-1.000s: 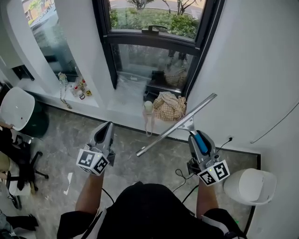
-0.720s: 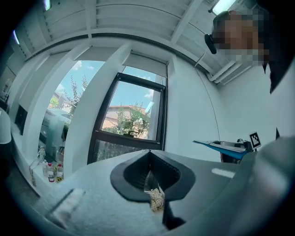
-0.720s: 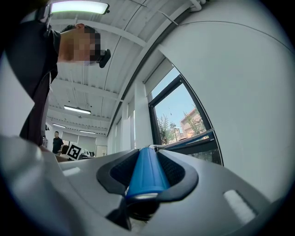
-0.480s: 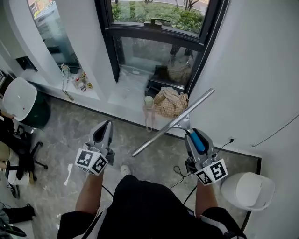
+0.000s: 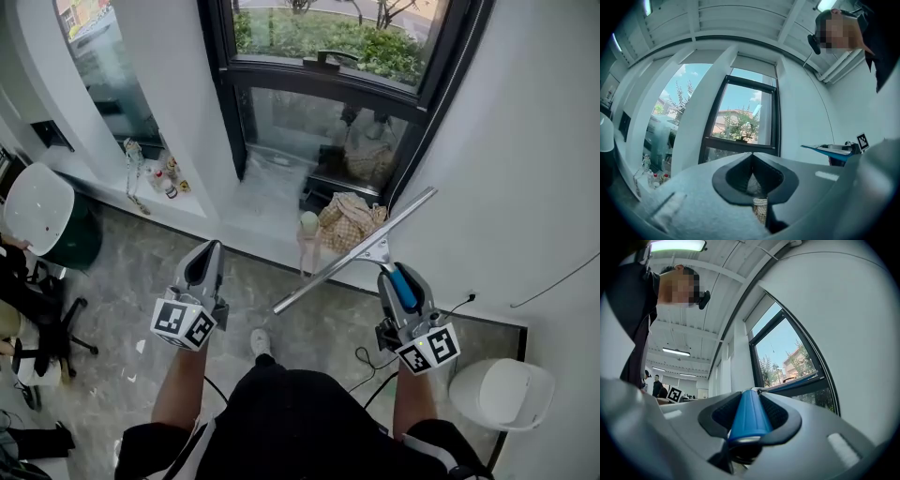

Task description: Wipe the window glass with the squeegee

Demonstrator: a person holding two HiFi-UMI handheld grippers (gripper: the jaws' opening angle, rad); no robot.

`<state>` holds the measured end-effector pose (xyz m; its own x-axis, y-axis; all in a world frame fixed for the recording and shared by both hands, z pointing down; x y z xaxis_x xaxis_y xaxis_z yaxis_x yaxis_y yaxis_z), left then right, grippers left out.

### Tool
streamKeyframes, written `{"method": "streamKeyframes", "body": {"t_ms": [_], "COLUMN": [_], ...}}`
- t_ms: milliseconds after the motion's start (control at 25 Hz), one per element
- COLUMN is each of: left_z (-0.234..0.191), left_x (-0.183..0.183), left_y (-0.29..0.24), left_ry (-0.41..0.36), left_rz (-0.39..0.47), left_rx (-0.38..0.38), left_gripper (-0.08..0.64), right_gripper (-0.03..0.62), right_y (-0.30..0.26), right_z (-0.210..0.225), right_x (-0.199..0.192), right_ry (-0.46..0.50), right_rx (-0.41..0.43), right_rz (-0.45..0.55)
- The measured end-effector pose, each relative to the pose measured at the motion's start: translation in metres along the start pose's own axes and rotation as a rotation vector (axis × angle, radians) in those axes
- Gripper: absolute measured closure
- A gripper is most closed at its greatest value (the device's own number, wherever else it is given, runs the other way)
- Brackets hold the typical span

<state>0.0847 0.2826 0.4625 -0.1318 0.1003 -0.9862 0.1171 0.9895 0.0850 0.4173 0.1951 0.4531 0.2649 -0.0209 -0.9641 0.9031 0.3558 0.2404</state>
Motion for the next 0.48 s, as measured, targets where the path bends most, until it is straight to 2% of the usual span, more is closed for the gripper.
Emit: {"method": "streamKeyframes", "body": {"t_ms": [480], "left_z": [-0.092], "left_x": [0.015], "left_y": [-0.071], "left_ry": [-0.003], "left_rz": [0.021], "left_rx": [-0.097], "left_gripper": [0.558], "right_gripper": [0.460], "right_y": [-0.103], "right_z": [0.002], "right_x": [-0.009], "right_ry": [0.034], "right_rx": [-0.091], "right_rz": [0.016]}}
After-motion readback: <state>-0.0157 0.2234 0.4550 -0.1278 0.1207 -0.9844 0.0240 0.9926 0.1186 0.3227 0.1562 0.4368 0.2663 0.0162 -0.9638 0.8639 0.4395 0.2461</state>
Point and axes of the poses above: the fingertips, and each gripper's own axes: y backward along the fingers, z to its right, x out of its top, the point moved 2 cm from there along y, backward along the fingers, and after that the axes turned 10 degrees about x, right-handed, at the moved point
